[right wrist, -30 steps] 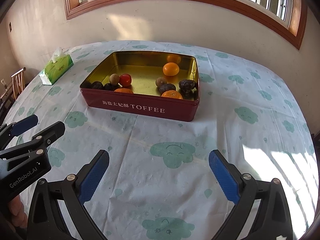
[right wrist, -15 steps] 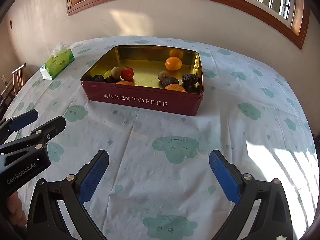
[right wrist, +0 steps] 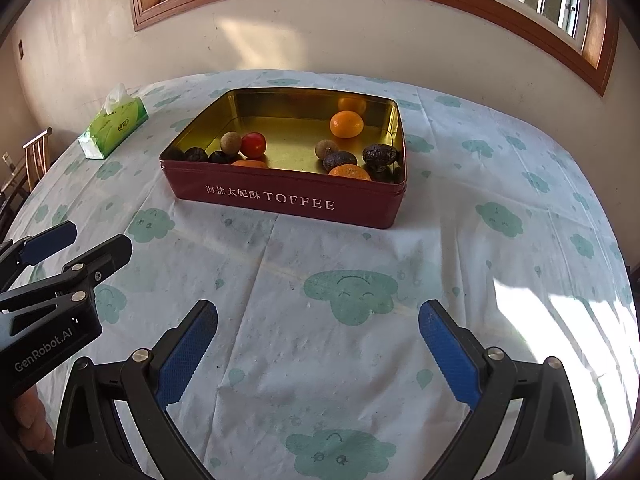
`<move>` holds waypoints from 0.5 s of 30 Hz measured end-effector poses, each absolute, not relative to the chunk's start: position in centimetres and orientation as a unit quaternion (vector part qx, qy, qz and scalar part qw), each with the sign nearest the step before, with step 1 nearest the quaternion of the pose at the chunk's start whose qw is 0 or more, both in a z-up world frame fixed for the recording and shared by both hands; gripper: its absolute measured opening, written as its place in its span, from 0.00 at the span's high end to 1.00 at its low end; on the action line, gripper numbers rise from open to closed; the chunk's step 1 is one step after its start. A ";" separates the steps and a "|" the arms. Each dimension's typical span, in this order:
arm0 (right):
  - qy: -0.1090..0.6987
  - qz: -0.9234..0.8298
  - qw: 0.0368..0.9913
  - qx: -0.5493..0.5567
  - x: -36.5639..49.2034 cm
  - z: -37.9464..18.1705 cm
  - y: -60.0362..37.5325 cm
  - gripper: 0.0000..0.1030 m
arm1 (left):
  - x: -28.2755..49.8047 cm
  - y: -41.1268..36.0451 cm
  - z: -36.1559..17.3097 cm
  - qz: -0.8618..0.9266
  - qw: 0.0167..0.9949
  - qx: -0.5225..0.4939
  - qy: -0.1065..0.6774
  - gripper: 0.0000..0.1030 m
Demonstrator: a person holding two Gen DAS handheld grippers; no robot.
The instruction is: Organize fruits
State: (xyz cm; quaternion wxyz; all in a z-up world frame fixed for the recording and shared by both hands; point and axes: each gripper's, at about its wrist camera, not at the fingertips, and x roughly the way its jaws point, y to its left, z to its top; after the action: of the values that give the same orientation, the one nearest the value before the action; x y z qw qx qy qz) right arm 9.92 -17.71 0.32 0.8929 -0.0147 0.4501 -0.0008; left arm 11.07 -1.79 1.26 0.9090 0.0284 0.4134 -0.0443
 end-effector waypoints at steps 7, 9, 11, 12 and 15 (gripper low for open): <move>0.451 0.001 0.892 -0.014 9.9 0.2 -17.6 0.03 | 11.1 -1.8 1.2 -0.044 0.909 0.028 0.414 0.30; 0.452 0.001 0.892 -0.016 9.9 0.2 -17.6 0.03 | 11.1 -1.8 1.2 -0.044 0.909 0.028 0.414 0.30; 0.453 0.000 0.892 -0.016 9.9 0.1 -17.6 0.03 | 11.1 -1.8 1.2 -0.045 0.909 0.029 0.414 0.30; 0.453 0.001 0.892 -0.016 9.9 0.1 -17.6 0.02 | 11.1 -1.8 1.2 -0.045 0.909 0.028 0.413 0.30; 0.453 -0.001 0.891 -0.016 9.8 0.1 -17.6 0.02 | 11.0 -1.9 1.0 -0.049 0.909 0.027 0.412 0.30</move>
State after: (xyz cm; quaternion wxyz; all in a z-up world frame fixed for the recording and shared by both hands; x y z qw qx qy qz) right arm 9.83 -17.55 0.07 0.8914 -0.0157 0.4529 -0.0008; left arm 10.97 -1.87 1.04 0.9095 0.0267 0.4121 -0.0486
